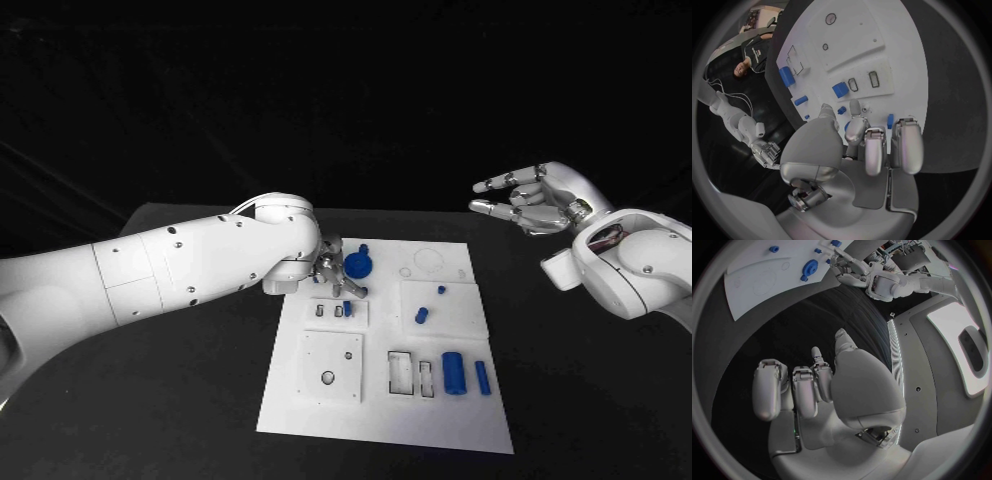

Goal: Assemble the parts on the task board

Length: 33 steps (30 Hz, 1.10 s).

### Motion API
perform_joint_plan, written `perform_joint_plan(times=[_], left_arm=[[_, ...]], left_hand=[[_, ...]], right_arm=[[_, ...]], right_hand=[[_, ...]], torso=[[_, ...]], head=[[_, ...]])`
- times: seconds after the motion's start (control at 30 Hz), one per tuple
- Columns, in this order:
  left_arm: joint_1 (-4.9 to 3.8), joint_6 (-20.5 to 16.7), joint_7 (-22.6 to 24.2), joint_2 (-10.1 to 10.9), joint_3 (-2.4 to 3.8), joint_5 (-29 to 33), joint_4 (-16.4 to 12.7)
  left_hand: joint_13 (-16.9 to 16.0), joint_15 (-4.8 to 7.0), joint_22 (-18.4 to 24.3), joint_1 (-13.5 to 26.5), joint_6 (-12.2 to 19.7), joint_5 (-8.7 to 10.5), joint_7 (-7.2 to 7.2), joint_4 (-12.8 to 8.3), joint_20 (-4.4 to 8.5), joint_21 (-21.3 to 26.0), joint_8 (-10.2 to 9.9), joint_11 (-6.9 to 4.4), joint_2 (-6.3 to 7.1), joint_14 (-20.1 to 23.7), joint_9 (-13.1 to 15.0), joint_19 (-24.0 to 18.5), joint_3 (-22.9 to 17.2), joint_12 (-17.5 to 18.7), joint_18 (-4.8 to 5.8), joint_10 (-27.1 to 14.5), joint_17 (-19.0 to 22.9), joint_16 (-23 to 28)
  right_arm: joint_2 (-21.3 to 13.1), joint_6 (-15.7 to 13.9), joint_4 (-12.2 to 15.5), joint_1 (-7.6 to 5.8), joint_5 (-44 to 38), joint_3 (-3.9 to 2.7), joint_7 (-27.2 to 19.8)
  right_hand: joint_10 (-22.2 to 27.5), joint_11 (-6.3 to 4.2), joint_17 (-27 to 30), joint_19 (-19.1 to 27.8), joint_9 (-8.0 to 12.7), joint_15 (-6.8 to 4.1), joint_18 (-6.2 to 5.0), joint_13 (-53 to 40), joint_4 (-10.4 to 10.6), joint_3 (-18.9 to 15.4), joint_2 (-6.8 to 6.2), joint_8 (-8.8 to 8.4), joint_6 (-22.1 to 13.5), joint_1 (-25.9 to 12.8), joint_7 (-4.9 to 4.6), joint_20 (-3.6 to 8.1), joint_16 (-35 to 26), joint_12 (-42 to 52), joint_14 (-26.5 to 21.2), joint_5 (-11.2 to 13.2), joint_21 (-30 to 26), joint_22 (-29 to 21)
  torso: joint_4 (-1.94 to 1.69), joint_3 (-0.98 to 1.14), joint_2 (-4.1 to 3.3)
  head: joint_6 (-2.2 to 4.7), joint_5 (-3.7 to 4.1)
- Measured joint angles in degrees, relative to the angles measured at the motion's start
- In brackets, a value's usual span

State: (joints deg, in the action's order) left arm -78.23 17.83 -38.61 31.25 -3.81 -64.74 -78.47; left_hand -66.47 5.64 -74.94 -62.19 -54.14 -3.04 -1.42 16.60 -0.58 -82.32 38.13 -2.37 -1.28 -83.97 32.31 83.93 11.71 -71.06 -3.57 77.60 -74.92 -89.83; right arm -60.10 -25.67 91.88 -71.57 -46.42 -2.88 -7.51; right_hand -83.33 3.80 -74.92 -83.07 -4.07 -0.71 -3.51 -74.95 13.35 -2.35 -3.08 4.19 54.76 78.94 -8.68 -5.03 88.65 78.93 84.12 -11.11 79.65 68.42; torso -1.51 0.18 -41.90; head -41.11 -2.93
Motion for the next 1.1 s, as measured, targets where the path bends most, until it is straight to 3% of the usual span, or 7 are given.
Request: perform_joint_plan(times=[0.4, 0.7, 1.1], left_arm=[[0.39, 0.81, -0.18, -0.58, -0.41, 0.38, 0.35], [0.50, 1.39, -0.24, -0.74, -0.50, 1.02, 0.35], [0.57, 2.04, -0.29, -0.89, -0.54, 1.88, 0.33]], left_hand=[[-0.19, 0.00, 0.01, -1.25, 0.62, 0.00, -0.19, 0.00, 0.00, -0.22, 0.47, 0.00, -1.24, 0.00, 0.94, 0.00, 0.00, 0.00, 0.00, 0.00, 0.01, 0.00], [-0.23, 0.00, 0.01, -2.19, 1.03, 0.00, -0.20, -0.02, 0.00, -0.22, 0.50, 0.00, -2.19, 0.00, 1.58, 0.00, -0.52, 0.00, 0.00, 0.00, 0.01, 0.00], [-0.30, 0.00, 0.02, -3.32, 1.43, 0.00, -0.20, -0.05, -0.01, -0.22, 0.67, 0.01, -1.80, 0.00, 2.51, -0.01, -3.58, 0.00, -0.01, 0.00, 0.01, 0.00]], right_arm=[[0.50, 0.23, -0.54, 0.00, -0.22, 0.01, 0.12], [0.77, 0.35, -0.75, 0.01, -0.33, 0.02, 0.13], [1.02, 0.42, -0.95, 0.03, -0.59, 0.04, 0.14]], right_hand=[[0.00, 0.00, 0.01, 0.21, 0.01, 0.00, 0.00, -0.01, -0.19, -0.20, 0.23, 0.00, 0.00, -0.23, 0.00, 0.21, 0.00, 0.00, 0.00, -0.99, -0.23, -0.14], [0.00, 0.00, 0.01, 0.21, 0.01, 0.00, -0.01, -0.01, -0.49, -0.31, 0.24, 0.00, 0.00, -0.22, 0.00, 0.21, 0.00, 0.00, 0.00, -1.32, -0.23, -0.14], [0.00, 0.00, 0.02, 0.20, 0.01, 0.00, 0.00, -0.08, -0.56, -0.24, 0.46, 0.00, 0.00, 0.00, 0.00, 0.21, 0.00, 0.01, 0.00, -1.53, -0.23, -0.23]], torso=[[0.01, -0.01, -0.03], [-0.01, 0.02, -0.07], [0.04, 0.03, -0.07]], head=[[-0.38, 0.19], [-0.57, -0.09], [-0.71, -0.15]])
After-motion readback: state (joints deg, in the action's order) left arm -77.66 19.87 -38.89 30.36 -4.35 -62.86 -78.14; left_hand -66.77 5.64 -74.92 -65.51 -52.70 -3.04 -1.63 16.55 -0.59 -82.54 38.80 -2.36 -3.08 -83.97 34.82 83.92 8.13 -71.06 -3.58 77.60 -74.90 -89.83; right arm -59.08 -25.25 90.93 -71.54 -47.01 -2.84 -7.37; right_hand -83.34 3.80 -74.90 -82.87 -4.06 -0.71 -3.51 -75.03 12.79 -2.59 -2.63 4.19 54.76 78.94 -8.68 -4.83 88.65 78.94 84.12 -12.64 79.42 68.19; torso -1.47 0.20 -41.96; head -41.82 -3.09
